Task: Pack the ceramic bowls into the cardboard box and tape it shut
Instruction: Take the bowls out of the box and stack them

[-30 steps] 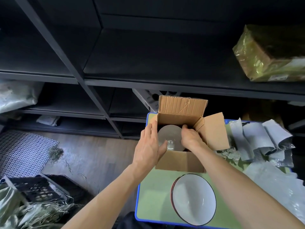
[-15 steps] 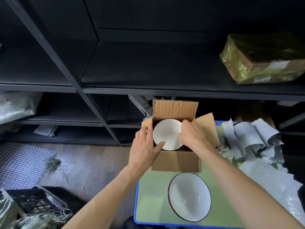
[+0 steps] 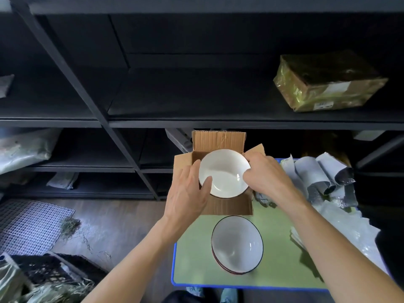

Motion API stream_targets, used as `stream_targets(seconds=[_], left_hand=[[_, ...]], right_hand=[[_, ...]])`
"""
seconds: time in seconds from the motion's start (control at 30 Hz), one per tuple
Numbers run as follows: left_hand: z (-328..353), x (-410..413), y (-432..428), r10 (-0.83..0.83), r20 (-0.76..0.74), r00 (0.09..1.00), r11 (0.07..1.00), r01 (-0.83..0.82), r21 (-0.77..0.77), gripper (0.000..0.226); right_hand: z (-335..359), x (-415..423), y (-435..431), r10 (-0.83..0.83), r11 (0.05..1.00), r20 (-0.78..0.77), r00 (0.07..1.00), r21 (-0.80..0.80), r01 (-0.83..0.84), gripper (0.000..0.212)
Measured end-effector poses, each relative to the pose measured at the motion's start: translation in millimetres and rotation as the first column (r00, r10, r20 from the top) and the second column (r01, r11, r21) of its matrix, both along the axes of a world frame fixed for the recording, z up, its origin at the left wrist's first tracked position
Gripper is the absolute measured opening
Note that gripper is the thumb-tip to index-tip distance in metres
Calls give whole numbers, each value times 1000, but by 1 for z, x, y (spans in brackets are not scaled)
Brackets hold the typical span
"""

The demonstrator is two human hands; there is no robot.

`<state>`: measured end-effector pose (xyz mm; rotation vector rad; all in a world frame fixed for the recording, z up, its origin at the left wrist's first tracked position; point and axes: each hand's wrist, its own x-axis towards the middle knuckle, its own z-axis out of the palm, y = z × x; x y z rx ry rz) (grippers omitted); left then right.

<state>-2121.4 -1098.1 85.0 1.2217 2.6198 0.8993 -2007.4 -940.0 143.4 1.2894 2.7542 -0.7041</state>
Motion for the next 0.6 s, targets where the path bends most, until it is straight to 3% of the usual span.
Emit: stream_targets(seconds=[0.3, 0.6], left_hand=[[-19, 77, -42, -74, 154, 985, 997, 74, 1, 47], [-36, 112, -62, 15, 231, 973, 995, 8, -98, 49]], right_hand=[[-23, 78, -37, 10, 997, 51, 999, -73, -6, 28], [-49, 110, -59, 57, 980, 73, 996, -194, -42, 29]])
